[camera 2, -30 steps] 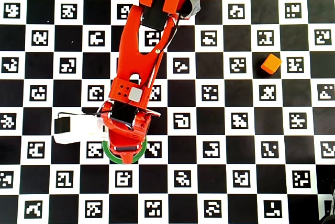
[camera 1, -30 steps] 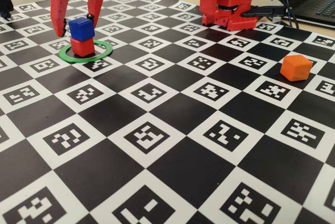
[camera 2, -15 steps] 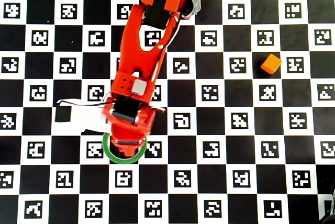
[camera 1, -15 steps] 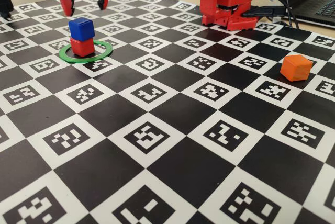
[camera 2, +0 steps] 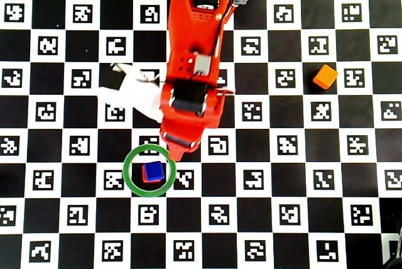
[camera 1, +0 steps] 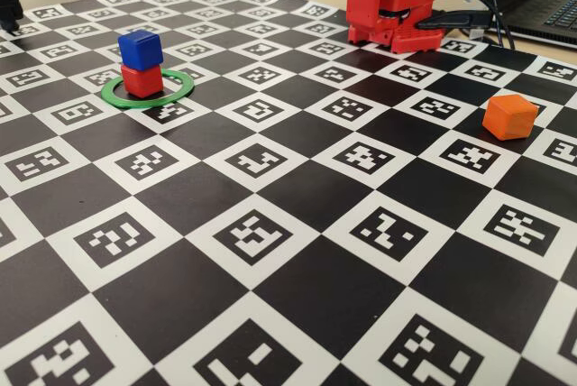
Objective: Grab the red cube then put it in the green circle then put the blue cube on top and finally the orange cube on top
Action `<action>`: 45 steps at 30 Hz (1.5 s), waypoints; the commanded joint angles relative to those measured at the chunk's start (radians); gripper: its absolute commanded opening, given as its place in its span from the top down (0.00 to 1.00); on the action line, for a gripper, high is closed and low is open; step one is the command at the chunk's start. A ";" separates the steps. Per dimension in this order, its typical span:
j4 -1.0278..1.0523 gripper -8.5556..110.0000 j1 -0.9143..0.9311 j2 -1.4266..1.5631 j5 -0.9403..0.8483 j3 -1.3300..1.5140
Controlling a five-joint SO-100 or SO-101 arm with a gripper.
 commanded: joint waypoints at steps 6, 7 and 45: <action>-0.127 0.67 -0.089 0.426 0.063 0.351; -0.118 0.67 -0.100 0.440 0.087 0.362; -0.242 0.65 -0.911 0.440 0.746 0.560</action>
